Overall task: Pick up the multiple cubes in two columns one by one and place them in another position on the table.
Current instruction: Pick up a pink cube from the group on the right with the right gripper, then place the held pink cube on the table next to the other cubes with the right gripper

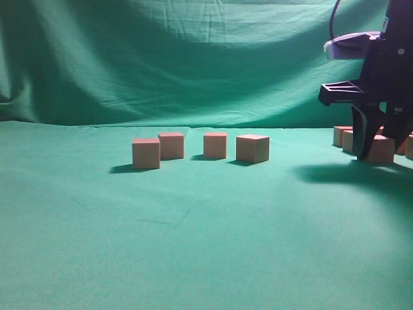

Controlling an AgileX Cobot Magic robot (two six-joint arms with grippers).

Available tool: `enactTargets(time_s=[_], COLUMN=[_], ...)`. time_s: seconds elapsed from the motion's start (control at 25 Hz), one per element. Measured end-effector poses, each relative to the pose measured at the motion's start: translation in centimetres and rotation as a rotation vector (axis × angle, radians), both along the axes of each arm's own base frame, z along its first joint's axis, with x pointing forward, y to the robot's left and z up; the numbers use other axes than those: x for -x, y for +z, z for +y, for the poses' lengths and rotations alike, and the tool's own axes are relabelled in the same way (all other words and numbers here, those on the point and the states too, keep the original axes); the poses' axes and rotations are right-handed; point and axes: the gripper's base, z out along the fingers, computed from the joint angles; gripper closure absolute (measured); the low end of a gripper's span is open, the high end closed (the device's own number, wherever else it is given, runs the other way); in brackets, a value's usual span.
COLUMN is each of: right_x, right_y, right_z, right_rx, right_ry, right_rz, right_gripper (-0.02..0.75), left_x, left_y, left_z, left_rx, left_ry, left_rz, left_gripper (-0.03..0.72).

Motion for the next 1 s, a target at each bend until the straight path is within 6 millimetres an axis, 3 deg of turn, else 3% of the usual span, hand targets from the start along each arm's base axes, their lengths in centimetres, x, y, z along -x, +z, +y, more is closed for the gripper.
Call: enactTargets(time_s=[0.16, 0.24, 0.44, 0.6, 0.76, 1.0], right_x=[-0.1, -0.3, 0.1, 2.7, 5.7, 8.9], right_y=[0.3, 1.4, 6.8, 9.7, 10.1, 8.5], right_z=[0.0, 0.0, 2.2, 5.6, 9.7, 15.2], right_rx=[0.008, 0.018, 0.030, 0.036, 0.051, 0.015], right_ry=[-0.004, -0.009, 0.036, 0.153, 0.282, 0.436], right_rz=[0.017, 0.029, 0.012, 0.008, 0.051, 0.068], right_gripper=[0.476, 0.476, 0.476, 0.476, 0.476, 0.476], left_x=[0.0, 0.0, 0.0, 0.0, 0.0, 0.0], left_y=[0.0, 0.0, 0.0, 0.0, 0.0, 0.0], left_z=[0.0, 0.0, 0.0, 0.0, 0.0, 0.0], left_rx=[0.000, 0.000, 0.000, 0.000, 0.000, 0.000], left_ry=[0.000, 0.000, 0.000, 0.000, 0.000, 0.000], left_rz=[0.000, 0.000, 0.000, 0.000, 0.000, 0.000], left_gripper=[0.688, 0.688, 0.688, 0.688, 0.688, 0.688])
